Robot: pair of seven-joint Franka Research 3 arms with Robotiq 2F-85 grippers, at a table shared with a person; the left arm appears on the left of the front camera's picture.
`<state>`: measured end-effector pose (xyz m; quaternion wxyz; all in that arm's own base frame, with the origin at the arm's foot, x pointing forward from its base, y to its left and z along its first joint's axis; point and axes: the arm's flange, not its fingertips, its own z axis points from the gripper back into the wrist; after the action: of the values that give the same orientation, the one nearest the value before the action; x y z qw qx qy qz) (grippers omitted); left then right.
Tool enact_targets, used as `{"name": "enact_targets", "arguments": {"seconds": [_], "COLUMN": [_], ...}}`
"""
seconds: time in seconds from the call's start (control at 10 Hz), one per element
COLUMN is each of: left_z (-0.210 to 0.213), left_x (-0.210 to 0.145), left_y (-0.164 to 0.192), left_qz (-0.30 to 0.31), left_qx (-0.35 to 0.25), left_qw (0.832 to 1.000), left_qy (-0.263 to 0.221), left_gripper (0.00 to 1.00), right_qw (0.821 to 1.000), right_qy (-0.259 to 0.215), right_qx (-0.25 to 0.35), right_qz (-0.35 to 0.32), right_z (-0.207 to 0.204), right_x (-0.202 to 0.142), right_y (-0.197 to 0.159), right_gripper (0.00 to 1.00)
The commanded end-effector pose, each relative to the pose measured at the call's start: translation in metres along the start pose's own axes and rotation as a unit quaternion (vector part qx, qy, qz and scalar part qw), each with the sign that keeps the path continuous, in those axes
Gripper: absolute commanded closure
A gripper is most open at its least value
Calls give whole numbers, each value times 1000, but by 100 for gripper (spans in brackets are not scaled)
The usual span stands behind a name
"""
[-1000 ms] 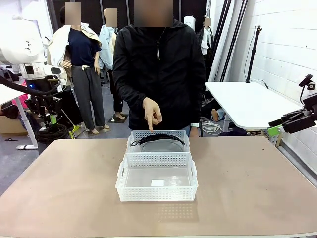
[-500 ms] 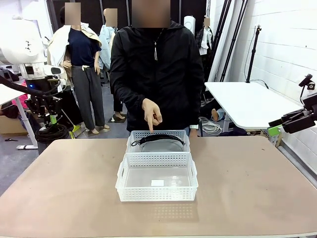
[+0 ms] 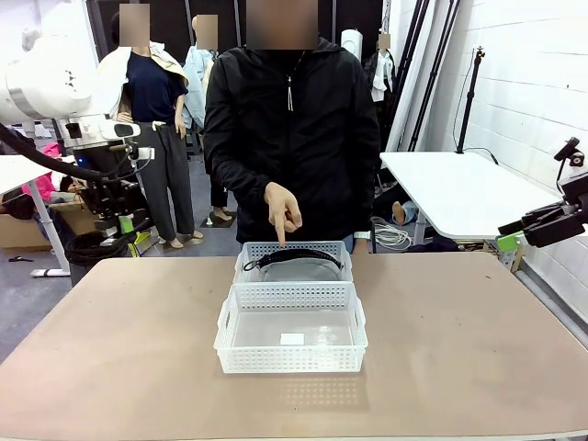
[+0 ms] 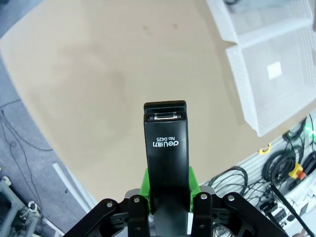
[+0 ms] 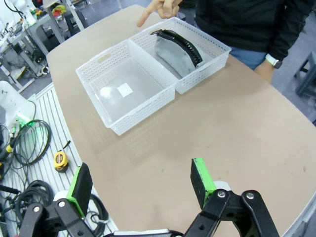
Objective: Distribute items into two baskets.
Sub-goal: Place the picked Stapler into the Organizing basket as instructed by the person.
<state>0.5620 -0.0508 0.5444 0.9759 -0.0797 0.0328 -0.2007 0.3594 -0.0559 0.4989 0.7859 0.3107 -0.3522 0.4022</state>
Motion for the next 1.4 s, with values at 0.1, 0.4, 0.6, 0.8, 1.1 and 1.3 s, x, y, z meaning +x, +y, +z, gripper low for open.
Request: {"name": "enact_targets", "arguments": {"seconds": [0.1, 0.4, 0.6, 0.8, 1.1, 1.3], "left_z": [6, 4, -3, -18, -57, -69], "left_x": [-10, -17, -17, -19, -7, -5], "left_y": [-39, -101, -139, -169, -207, -235], "left_qz": [-87, -181, -238, -287, -340, -360], "left_qx": [-6, 4, -5, -13, 1, 0], "left_qw": [996, 983, 971, 958, 940, 933], "left_qy": [3, 2, -5, 10, 20, 10], "left_gripper": [100, 100, 100, 100, 100, 100], "right_qw": [1000, 1000, 1000, 1000, 1000, 1000], "right_qy": [-16, -16, -16, -16, -16, -16], "right_qx": [2, 2, 2, 2, 2, 2], "right_qz": [4, 4, 4, 4, 4, 4], "right_z": [-4, -4, -4, -4, -4, -4], "right_x": [-4, -4, -4, -4, -4, -4], "right_y": [1, 1, 1, 1, 1, 1], "right_gripper": [0, 0, 0, 0, 0, 0]}}
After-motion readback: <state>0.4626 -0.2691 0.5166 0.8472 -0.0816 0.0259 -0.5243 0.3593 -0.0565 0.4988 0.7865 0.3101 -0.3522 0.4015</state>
